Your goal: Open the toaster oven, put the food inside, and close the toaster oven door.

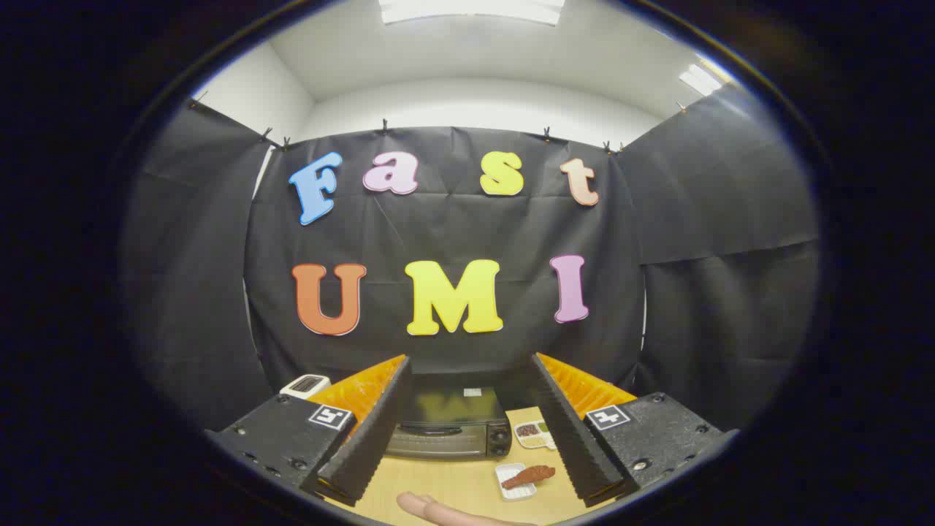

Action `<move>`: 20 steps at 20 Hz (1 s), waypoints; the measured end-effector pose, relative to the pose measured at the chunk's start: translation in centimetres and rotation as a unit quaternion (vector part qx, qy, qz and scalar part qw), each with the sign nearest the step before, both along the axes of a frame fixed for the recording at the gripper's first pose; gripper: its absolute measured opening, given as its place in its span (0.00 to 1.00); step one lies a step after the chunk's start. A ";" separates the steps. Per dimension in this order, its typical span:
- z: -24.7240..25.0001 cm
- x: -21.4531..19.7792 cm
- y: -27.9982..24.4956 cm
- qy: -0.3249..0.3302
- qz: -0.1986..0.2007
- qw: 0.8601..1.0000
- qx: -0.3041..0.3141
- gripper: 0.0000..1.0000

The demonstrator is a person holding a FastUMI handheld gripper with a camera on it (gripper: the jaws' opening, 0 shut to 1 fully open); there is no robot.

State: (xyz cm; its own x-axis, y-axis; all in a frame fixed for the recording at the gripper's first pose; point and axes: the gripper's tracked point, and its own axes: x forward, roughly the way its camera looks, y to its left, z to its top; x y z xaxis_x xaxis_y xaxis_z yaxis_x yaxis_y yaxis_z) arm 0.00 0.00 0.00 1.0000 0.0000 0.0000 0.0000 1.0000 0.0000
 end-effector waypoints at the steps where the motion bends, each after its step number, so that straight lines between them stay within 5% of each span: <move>1: 0.2 0.1 -0.2 -0.004 -0.003 1.000 -0.003 1.00; 14: -1.0 2.0 -0.5 -0.008 -0.019 1.000 -0.008 1.00; 20: -3.3 7.7 1.0 -0.022 -0.015 1.000 -0.014 1.00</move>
